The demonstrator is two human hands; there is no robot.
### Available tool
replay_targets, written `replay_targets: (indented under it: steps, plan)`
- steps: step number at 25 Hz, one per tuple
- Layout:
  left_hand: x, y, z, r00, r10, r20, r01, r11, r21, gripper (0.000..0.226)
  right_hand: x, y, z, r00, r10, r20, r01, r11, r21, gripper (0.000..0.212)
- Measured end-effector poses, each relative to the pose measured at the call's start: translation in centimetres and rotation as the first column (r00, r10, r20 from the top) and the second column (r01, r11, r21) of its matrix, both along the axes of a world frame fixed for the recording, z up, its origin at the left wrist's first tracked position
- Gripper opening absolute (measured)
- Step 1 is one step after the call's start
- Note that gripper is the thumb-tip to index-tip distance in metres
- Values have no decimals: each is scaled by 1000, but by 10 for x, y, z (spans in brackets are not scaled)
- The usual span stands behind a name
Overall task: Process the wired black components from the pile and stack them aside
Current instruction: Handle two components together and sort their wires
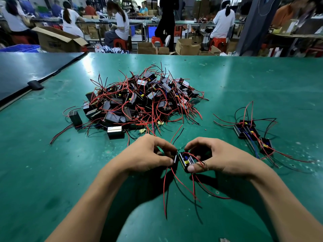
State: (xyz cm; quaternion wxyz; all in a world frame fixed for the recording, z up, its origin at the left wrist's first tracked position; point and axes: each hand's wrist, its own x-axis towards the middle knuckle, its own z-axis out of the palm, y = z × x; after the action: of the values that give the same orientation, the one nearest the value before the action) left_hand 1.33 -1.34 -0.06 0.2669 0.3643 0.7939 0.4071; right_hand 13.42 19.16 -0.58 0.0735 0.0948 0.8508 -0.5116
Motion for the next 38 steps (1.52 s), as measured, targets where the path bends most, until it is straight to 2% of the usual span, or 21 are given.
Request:
replay_targets:
  steps: [6, 10, 14, 17, 20, 23, 26, 30, 33, 35, 38]
  plan:
    - [-1, -3, 1, 996, -87, 36, 88, 996, -32, 38, -3, -4, -4, 999, 15, -46, -8, 991, 130, 49]
    - [1, 1, -5, 997, -68, -40, 68, 998, -4, 36, -4, -1, -6, 999, 11, -50, -5, 993, 120, 50]
    - [-2, 1, -10, 997, -72, 2, 72, 997, 22, 28, -5, 0, -6, 999, 18, -40, -14, 996, 94, 48]
    - [-5, -1, -6, 994, -98, 45, 97, 995, 12, 31, -2, 3, -3, 998, 32, -55, -31, 999, 27, 48]
    - [-10, -3, -2, 994, 27, 103, -40, 992, 121, 33, -1, 8, 1, 994, 41, -97, -38, 999, 31, 42]
    - [-4, 6, -4, 977, 212, 21, -211, 952, 222, 32, -2, 7, -1, 986, 39, -163, -37, 999, 12, 32]
    - [9, 17, -13, 983, 164, -78, -151, 978, 145, 50, -4, 4, -6, 978, -10, -210, 5, 1000, -22, 30]
    - [15, 21, -18, 990, 133, -46, -127, 985, 115, 80, -6, 3, -10, 974, -52, -218, 38, 997, -68, 23]
    - [21, 27, -21, 979, 83, -187, -79, 996, 29, 105, -7, 2, -12, 976, -44, -214, 42, 999, -15, 15]
    - [23, 28, -21, 969, 64, -238, -67, 998, -4, 111, -9, -1, -13, 974, -95, -205, 87, 995, -46, 22]
    - [22, 26, -21, 966, 37, -255, -44, 999, -20, 111, -12, -5, -16, 947, -289, -143, 258, 945, -201, 36]
